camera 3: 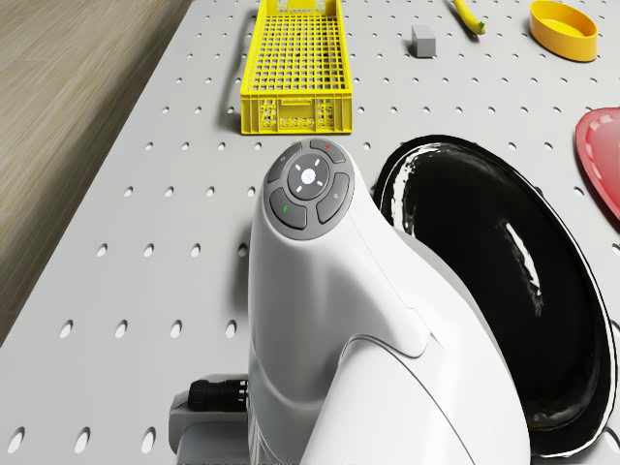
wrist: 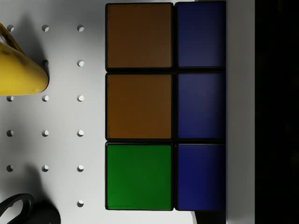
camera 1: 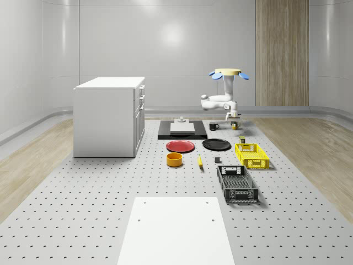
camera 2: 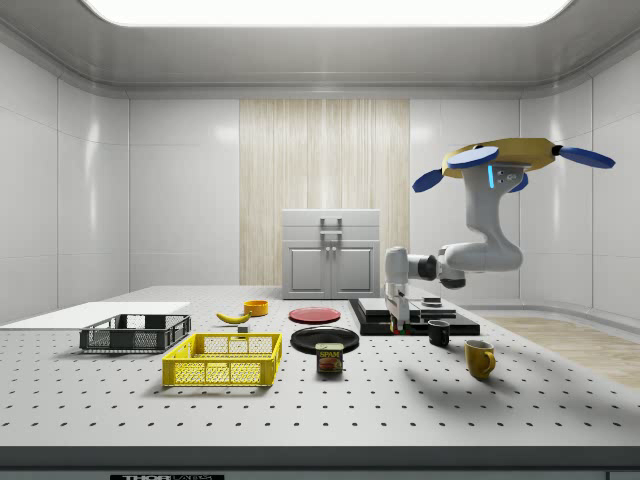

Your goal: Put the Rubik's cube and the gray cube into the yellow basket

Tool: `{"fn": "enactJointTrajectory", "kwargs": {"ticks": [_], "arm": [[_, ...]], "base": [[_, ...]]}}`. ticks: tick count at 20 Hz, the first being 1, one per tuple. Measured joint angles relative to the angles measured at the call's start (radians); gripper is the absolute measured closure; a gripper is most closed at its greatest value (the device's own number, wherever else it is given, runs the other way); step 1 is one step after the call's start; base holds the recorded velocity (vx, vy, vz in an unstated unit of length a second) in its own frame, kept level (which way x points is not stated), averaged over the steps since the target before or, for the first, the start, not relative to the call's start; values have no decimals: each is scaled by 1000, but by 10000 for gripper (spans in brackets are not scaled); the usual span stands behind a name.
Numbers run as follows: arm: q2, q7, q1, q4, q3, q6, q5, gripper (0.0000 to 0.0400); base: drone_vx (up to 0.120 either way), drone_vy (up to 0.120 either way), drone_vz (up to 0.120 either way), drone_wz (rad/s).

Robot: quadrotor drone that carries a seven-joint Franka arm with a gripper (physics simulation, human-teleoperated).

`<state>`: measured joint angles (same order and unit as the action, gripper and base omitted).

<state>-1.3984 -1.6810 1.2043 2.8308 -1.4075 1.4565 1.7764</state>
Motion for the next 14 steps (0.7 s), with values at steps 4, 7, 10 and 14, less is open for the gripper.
{"fn": "enactJointTrajectory", "kwargs": {"ticks": [4, 7, 10, 14], "arm": [[-14, -3, 3, 0, -5, 11, -9, 75], [-23, -4, 5, -1, -8, 20, -15, 75], [-33, -6, 6, -1, -10, 29, -19, 75], [-45, -8, 8, -1, -11, 40, -25, 75]], "base": [[120, 100, 0, 0], [120, 53, 0, 0], [120, 0, 0, 0], [120, 0, 0, 0]]}}
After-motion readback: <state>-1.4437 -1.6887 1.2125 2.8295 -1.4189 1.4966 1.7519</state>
